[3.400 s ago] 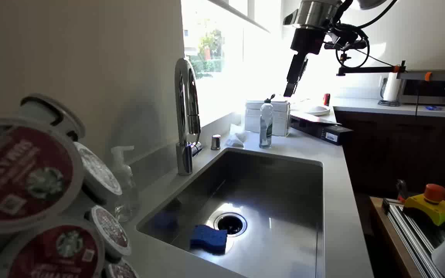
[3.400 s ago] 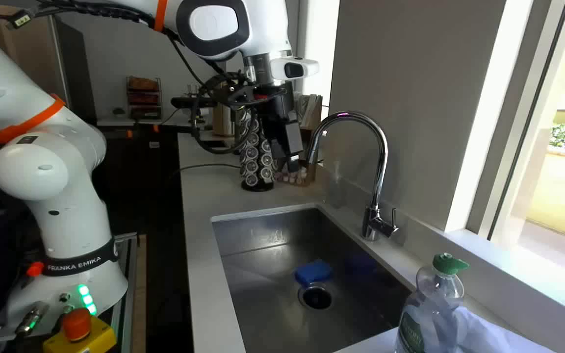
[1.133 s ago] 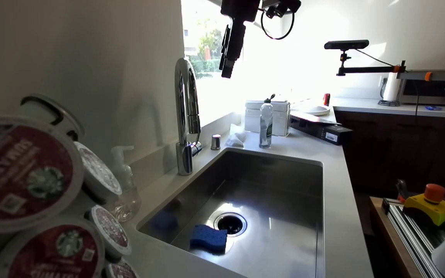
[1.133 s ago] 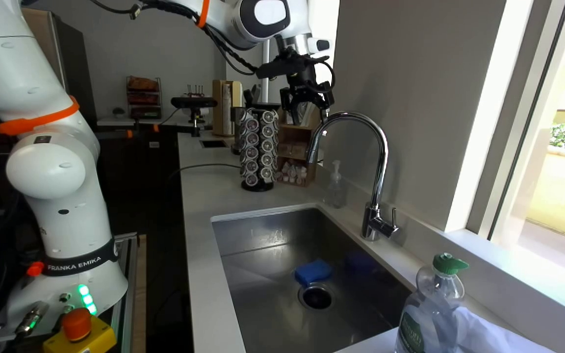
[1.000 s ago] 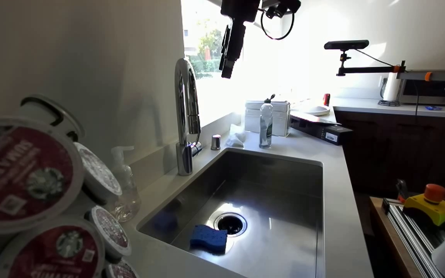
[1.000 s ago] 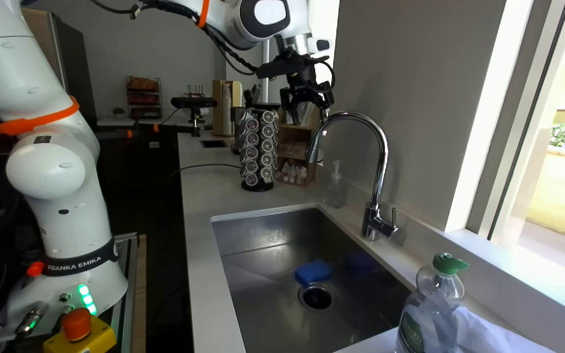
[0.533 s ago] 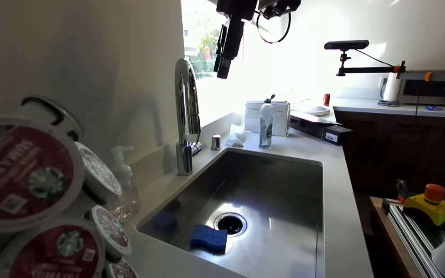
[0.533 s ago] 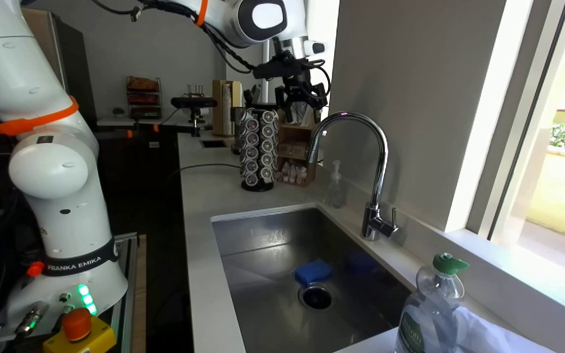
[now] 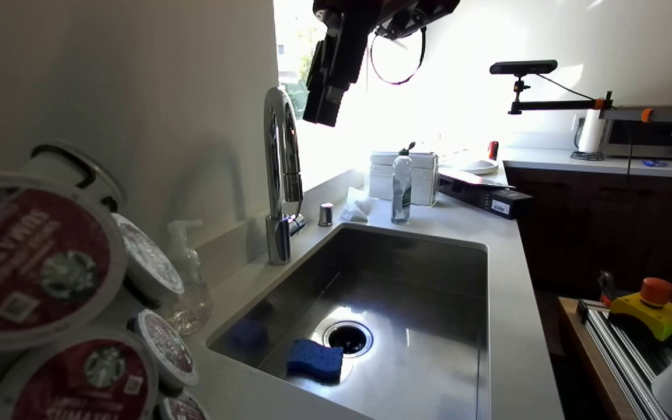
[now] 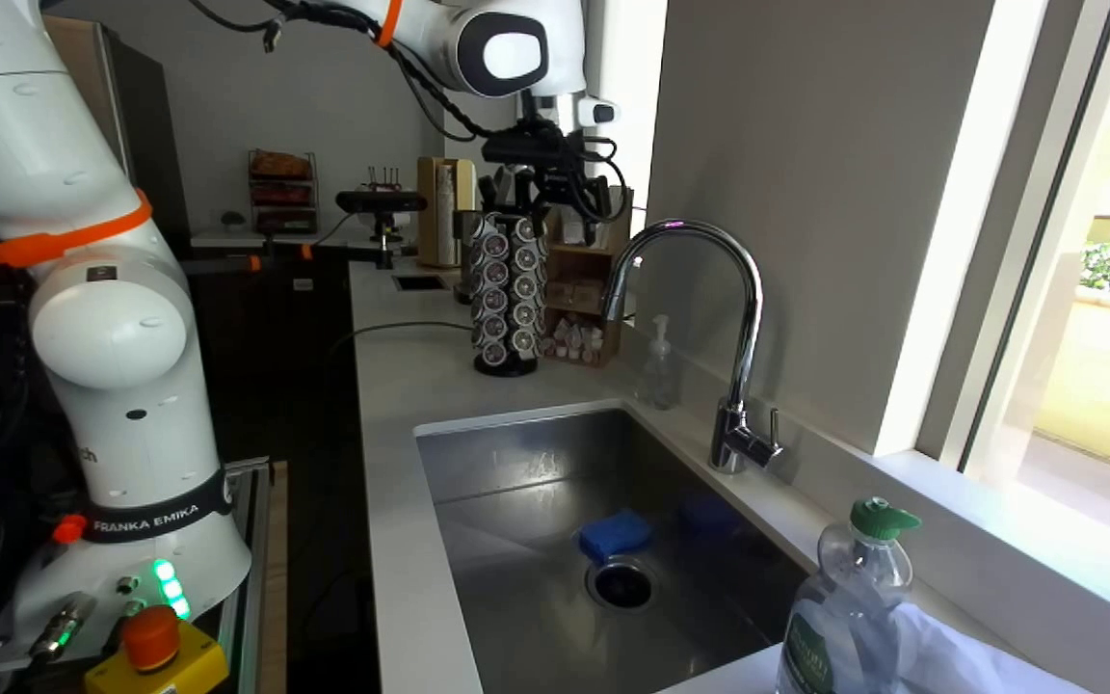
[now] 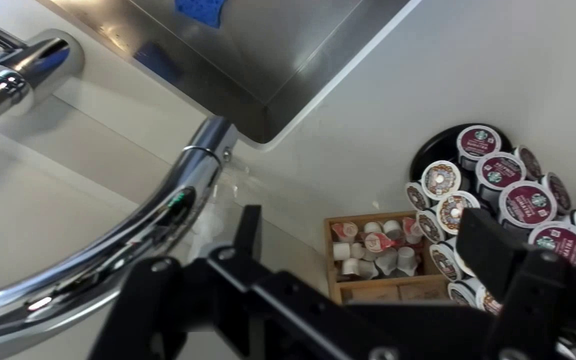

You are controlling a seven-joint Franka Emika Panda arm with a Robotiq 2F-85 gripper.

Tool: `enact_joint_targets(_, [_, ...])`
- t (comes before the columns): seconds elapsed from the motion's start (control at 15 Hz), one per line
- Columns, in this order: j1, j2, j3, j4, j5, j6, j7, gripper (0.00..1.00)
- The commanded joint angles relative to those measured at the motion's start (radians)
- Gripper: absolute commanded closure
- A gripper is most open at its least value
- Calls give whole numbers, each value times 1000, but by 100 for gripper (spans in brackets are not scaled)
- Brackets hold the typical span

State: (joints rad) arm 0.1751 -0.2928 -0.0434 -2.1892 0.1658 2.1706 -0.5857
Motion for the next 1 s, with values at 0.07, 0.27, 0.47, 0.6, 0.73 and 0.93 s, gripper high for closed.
enact_joint_targets(0.07, [39,8,15,-19,99,-18,-97,0])
enact_joint_targets(0.27, [59,10,28,-22,151,-22,-149,0])
enact_joint_targets(0.47, [73,7,48,-26,185,-18,-174,0])
enact_joint_targets(0.6, [83,10,58,-28,207,-21,-191,0])
enact_joint_targets(0.73, [92,21,68,-27,221,-33,-205,0])
enact_joint_targets(0.93, [107,50,87,-21,245,-55,-231,0])
